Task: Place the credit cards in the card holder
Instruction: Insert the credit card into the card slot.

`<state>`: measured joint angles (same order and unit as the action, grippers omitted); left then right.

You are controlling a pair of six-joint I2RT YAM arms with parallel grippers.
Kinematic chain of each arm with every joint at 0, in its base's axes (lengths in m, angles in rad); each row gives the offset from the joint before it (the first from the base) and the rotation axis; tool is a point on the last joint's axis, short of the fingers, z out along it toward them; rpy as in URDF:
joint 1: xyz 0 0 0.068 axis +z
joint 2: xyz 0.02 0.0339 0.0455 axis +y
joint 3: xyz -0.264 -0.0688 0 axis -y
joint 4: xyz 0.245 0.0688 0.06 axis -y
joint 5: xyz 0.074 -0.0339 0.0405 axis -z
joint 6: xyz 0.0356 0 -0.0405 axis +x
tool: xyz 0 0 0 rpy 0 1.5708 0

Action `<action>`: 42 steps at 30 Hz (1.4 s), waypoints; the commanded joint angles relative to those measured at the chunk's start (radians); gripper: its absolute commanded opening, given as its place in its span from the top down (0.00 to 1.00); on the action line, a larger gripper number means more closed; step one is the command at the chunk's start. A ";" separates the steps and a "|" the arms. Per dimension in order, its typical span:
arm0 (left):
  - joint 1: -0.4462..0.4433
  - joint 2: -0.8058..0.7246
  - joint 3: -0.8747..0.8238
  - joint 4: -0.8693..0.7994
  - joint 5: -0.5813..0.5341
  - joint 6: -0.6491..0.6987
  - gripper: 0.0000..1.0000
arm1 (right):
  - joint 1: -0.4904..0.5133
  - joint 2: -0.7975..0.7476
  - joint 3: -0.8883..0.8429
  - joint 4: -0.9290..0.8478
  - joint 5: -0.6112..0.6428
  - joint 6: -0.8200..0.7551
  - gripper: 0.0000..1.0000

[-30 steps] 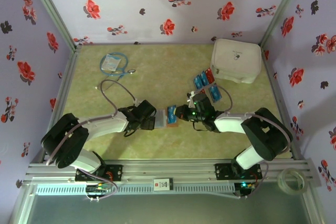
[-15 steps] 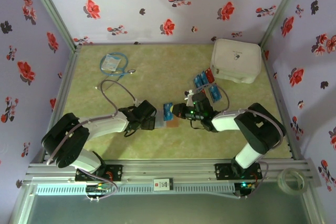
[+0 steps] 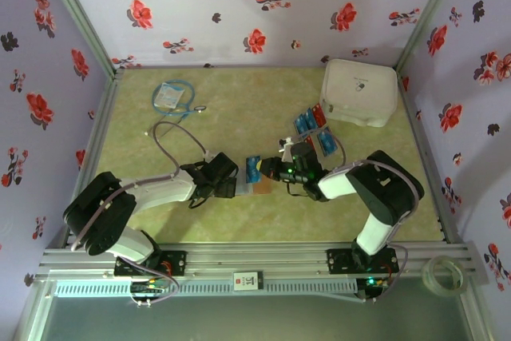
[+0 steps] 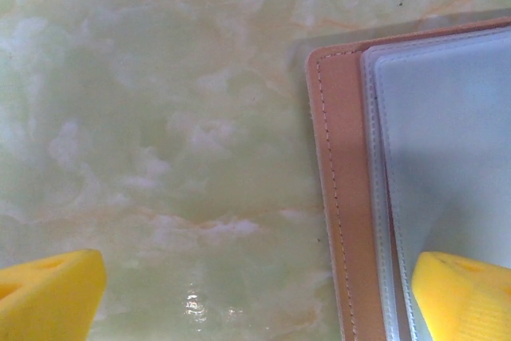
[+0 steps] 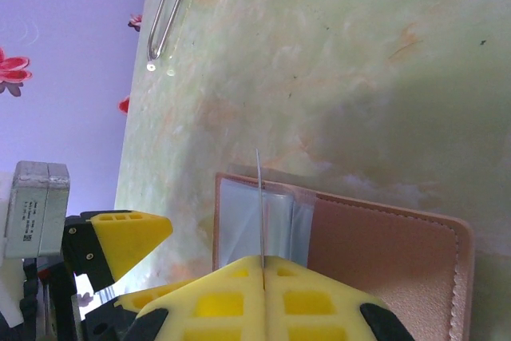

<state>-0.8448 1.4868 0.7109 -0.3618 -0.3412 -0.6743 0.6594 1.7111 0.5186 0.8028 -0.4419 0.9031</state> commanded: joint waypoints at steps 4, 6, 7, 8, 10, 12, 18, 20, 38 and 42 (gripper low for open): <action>-0.005 0.035 -0.013 -0.039 -0.044 -0.008 0.00 | 0.008 0.043 -0.017 0.090 -0.022 0.034 1.00; -0.005 0.035 -0.011 -0.039 -0.044 -0.007 0.00 | 0.008 0.056 -0.018 0.104 -0.024 0.038 1.00; -0.005 0.035 -0.013 -0.040 -0.045 -0.006 0.00 | 0.009 0.061 -0.019 0.108 -0.024 0.040 1.00; -0.005 0.033 -0.012 -0.041 -0.044 -0.007 0.00 | 0.009 0.068 -0.019 0.114 -0.026 0.042 1.00; -0.005 0.035 -0.013 -0.040 -0.044 -0.008 0.00 | 0.009 0.079 -0.019 0.127 -0.028 0.049 1.00; -0.005 0.034 -0.011 -0.041 -0.044 -0.008 0.00 | 0.009 0.091 -0.020 0.142 -0.030 0.054 1.00; -0.005 0.032 -0.014 -0.043 -0.044 -0.007 0.00 | 0.011 0.112 -0.023 0.174 -0.034 0.068 1.00; -0.005 0.031 -0.015 -0.042 -0.044 -0.010 0.00 | 0.012 0.120 -0.023 0.182 -0.035 0.072 1.00; -0.005 0.028 -0.017 -0.042 -0.044 -0.011 0.00 | 0.020 0.144 -0.036 0.201 -0.045 0.078 1.00; -0.005 0.027 -0.017 -0.042 -0.044 -0.011 0.00 | 0.023 0.151 -0.048 0.219 -0.044 0.086 1.00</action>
<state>-0.8448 1.4868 0.7109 -0.3618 -0.3416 -0.6743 0.6708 1.8454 0.4885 0.9901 -0.4755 0.9806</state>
